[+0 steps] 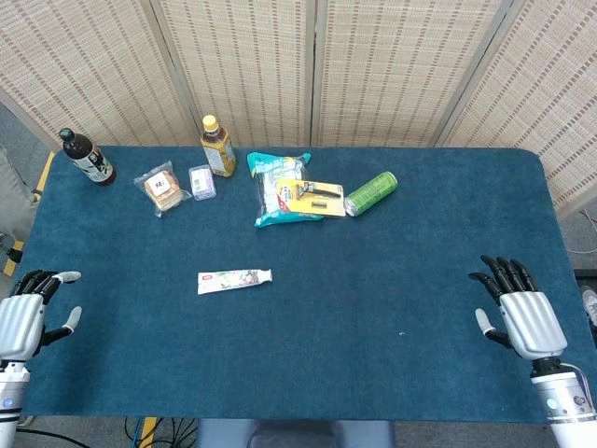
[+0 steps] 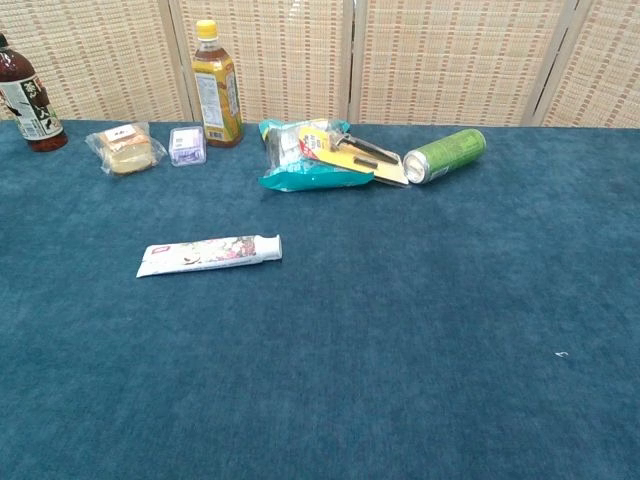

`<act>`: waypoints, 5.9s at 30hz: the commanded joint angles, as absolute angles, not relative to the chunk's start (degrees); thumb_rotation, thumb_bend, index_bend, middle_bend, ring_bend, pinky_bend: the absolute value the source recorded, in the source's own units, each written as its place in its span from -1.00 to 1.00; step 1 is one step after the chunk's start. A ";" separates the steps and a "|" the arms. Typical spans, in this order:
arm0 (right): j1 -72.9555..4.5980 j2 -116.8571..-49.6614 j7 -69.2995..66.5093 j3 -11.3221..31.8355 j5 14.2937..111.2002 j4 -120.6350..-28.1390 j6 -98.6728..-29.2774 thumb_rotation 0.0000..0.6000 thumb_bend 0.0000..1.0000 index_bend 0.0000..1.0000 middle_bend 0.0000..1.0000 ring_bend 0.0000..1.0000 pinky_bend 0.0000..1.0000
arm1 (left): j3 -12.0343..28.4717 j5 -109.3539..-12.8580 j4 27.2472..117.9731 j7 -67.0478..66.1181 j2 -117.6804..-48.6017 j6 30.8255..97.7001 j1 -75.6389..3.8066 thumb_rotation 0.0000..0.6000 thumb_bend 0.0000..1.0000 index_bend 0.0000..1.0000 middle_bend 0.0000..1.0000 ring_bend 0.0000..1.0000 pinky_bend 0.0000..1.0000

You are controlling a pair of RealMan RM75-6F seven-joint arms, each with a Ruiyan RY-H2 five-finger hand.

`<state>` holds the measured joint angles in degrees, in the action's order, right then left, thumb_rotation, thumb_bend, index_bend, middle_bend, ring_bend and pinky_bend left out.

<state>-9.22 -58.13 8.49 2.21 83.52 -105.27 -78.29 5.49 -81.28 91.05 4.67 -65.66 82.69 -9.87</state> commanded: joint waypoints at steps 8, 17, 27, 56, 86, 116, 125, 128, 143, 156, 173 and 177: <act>-9.62 -56.97 6.82 4.14 85.44 -105.92 -80.62 1.00 -0.28 -0.50 -0.79 -1.00 -1.00 | 6.66 -83.19 91.53 4.01 -64.27 79.89 -12.98 1.00 -0.36 -0.46 -0.36 -0.59 -0.79; -10.90 -54.56 6.29 7.10 84.24 -107.74 -81.20 1.00 -0.28 -0.50 -0.79 -1.00 -1.00 | 9.12 -82.43 92.97 7.85 -63.26 64.98 -23.37 0.78 -0.42 -0.45 -0.36 -0.59 -0.80; -10.85 -54.37 6.74 7.27 82.76 -108.12 -80.82 1.00 -0.28 -0.50 -0.79 -1.00 -1.00 | 11.36 -79.75 88.77 13.14 -68.66 47.88 -36.34 -0.39 -0.42 -0.43 -0.36 -0.62 -0.87; -8.08 -53.67 4.11 5.95 81.90 -106.40 -82.42 1.00 -0.28 -0.50 -0.79 -1.00 -1.00 | 9.20 -72.76 70.18 -6.35 -91.37 41.28 -49.40 -0.67 -0.48 -0.43 -0.67 -1.00 -1.00; -6.41 -53.58 3.78 5.24 84.15 -107.00 -84.27 1.00 -0.28 -0.50 -0.79 -1.00 -1.00 | 4.20 -79.26 74.61 -0.28 -89.39 47.03 -46.46 0.97 -0.48 -0.38 -0.67 -1.00 -1.00; -4.96 -53.01 3.44 5.09 84.81 -107.47 -85.65 1.00 -0.29 -0.50 -0.79 -1.00 -1.00 | 4.75 -78.03 64.81 2.46 -95.29 44.75 -47.43 1.00 -0.48 -0.18 -0.59 -0.98 -1.00; -5.05 -52.94 3.71 5.18 84.68 -107.66 -85.33 1.00 -0.29 -0.50 -0.79 -1.00 -1.00 | 5.11 -78.28 62.49 4.42 -96.22 44.61 -47.66 1.00 -0.46 -0.10 -0.51 -0.94 -1.00; -5.11 -52.95 3.91 5.19 84.74 -107.74 -85.23 1.00 -0.29 -0.50 -0.79 -1.00 -1.00 | 5.39 -78.25 61.39 5.23 -96.65 44.61 -47.76 1.00 -0.41 -0.06 -0.45 -0.91 -1.00; -6.04 -52.73 5.07 5.24 86.27 -108.99 -84.35 1.00 -0.29 -0.50 -0.79 -1.00 -1.00 | 6.15 -79.35 60.50 7.83 -94.33 47.50 -46.95 1.00 -0.29 0.09 0.16 -0.32 -1.00; -13.67 -52.75 5.55 5.29 94.35 -112.00 -75.63 1.00 -0.37 -0.50 -0.79 -1.00 -1.00 | 9.23 -73.80 80.08 6.48 -78.63 42.99 -47.43 1.00 -0.27 0.11 0.22 -0.27 -1.00; -27.37 -66.02 17.85 7.94 99.98 -112.29 -63.13 1.00 -0.36 -0.50 -0.79 -1.00 -1.00 | 11.94 -61.79 101.75 -1.04 -67.74 40.71 -49.63 1.00 -0.24 0.13 0.24 -0.27 -1.00; -28.92 -68.72 20.08 8.22 99.72 -111.82 -62.20 1.00 -0.37 -0.50 -0.79 -1.00 -1.00 | 12.59 -59.19 104.00 -0.85 -67.07 40.01 -50.64 1.00 -0.23 0.13 0.24 -0.27 -1.00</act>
<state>-28.46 -67.93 19.33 8.01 99.79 -112.05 -62.73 12.23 -59.90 103.32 -0.82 -67.46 40.39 -50.15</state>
